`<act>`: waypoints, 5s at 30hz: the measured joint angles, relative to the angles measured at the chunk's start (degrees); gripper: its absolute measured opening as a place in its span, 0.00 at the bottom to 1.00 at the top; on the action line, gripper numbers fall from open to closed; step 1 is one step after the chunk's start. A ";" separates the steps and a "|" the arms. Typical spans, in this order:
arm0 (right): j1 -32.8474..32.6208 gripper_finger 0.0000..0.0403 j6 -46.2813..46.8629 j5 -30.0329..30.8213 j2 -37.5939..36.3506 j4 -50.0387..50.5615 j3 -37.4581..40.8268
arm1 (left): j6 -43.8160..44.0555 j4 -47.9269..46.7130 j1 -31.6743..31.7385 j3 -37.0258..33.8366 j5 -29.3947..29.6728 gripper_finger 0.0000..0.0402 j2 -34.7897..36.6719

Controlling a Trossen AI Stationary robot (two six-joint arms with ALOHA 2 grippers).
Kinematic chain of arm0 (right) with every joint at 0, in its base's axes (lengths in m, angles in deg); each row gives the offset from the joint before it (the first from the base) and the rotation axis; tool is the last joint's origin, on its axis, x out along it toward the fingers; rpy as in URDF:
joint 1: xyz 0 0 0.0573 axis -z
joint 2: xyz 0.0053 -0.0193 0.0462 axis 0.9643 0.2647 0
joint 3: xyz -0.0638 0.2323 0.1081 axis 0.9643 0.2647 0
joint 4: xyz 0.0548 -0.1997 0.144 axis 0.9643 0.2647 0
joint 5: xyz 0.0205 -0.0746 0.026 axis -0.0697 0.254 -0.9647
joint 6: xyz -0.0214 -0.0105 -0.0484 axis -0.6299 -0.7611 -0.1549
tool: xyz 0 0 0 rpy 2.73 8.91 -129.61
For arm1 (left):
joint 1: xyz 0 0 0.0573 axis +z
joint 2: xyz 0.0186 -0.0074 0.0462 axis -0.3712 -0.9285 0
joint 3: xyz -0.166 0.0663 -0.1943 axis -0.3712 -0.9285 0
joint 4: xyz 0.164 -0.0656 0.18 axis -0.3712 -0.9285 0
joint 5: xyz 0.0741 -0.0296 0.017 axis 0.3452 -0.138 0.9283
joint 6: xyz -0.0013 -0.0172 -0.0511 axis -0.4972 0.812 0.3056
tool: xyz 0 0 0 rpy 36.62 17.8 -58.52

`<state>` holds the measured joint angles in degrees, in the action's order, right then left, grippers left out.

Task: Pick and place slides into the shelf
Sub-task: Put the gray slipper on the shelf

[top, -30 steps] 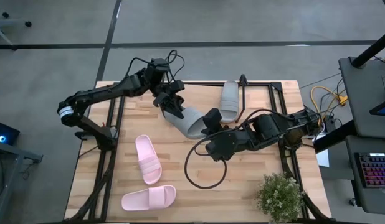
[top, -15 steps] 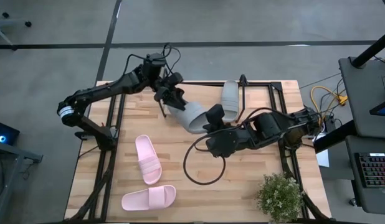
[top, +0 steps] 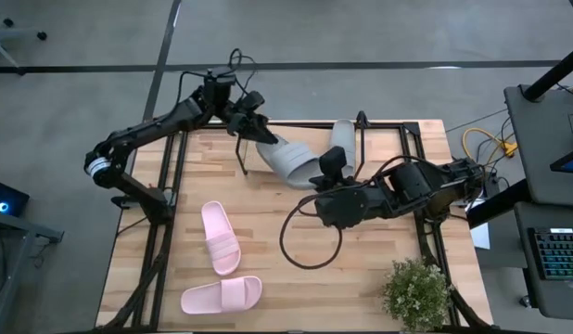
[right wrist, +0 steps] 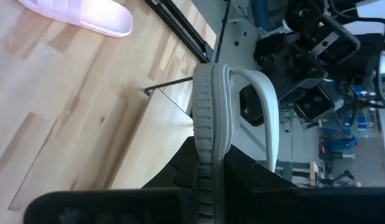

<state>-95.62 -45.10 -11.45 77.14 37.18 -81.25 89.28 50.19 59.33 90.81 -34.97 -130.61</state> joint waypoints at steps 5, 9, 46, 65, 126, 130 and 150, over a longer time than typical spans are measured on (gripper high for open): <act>0.28 0.07 3.18 1.23 -0.33 -0.02 0.00 | -5.39 0.61 1.70 0.93 7.08 0.40 1.67; 0.39 0.07 7.79 1.24 -0.45 -0.01 0.00 | -11.15 3.12 2.89 1.59 13.17 0.40 4.21; 2.27 0.06 53.74 8.62 -1.96 -2.54 -2.17 | -46.29 -12.70 4.57 -0.42 56.71 0.40 30.84; 4.64 0.06 68.55 19.66 -1.88 -2.63 -1.96 | -46.46 -12.70 4.57 -0.48 56.66 0.40 29.86; 10.29 0.06 41.03 29.74 -0.91 -24.47 35.86 | -46.27 -16.97 4.55 -0.59 56.65 0.40 29.73; 10.32 0.06 38.49 30.50 -0.91 -27.60 38.77 | -46.24 -16.98 4.55 -0.59 56.66 0.40 29.73; 10.25 0.06 37.92 25.84 -0.91 -31.66 47.54 | -46.22 -17.44 4.55 -0.61 56.66 0.40 29.73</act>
<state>-85.37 -7.17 14.39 76.23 5.52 -33.71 43.05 32.75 63.88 90.20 21.70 -100.89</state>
